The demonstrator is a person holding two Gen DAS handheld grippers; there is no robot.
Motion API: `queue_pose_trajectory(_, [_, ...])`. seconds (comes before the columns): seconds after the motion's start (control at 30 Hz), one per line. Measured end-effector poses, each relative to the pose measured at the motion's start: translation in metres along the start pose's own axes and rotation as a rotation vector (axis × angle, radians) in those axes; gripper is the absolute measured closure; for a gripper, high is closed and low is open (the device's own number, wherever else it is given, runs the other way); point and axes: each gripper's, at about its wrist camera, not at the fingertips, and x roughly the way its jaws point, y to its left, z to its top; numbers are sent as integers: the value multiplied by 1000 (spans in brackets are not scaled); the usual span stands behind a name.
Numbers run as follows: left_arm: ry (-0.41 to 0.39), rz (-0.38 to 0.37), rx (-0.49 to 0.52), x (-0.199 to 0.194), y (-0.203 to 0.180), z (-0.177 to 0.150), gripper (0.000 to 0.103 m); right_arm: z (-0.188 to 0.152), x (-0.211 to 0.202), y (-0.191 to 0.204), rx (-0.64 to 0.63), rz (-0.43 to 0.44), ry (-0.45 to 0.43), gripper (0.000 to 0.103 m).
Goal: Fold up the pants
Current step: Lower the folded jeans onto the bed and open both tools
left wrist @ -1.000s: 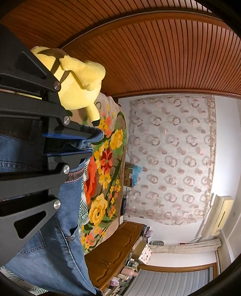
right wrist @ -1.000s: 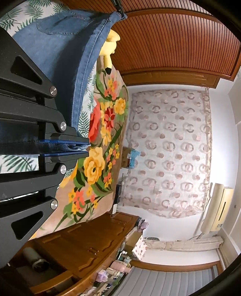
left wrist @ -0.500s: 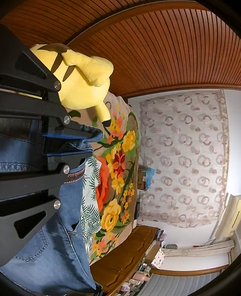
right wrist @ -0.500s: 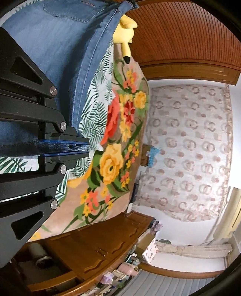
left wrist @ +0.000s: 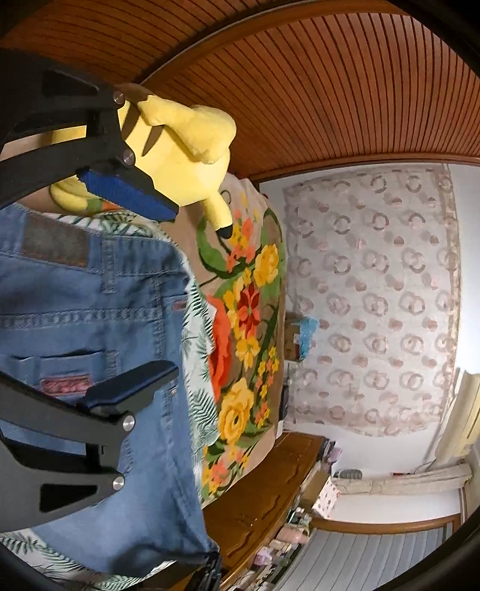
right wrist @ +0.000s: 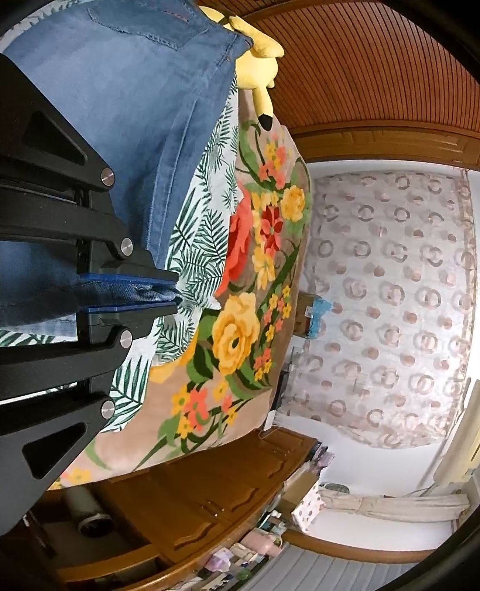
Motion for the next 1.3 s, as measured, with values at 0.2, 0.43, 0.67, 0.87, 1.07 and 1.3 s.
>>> queue_pose_trajectory(0.2, [17,-27,34,-18,-20,-20,24,-14,-22,-2,8,15,-7,61])
queue_pose_trajectory(0.43, [39,-78,39,-36,-37,-47,24,-47,-49,-15,57,52,36,60])
queue_pose_trajectory(0.67, [79,-95,45,-43,-45,-69,24,-75,-63,-26,80,75,118,54])
queue_pose_trajectory(0.87, [110,-87,55,-47,-47,-85,24,-86,-46,-28,125,86,212,54])
queue_pose_trajectory(1.07, [140,-54,24,-50,-27,-98,24,-94,-38,-25,152,88,257,54])
queue_pose_trajectory(1.3, [161,-19,-10,-49,2,-105,24,-91,-42,-18,125,99,281,54])
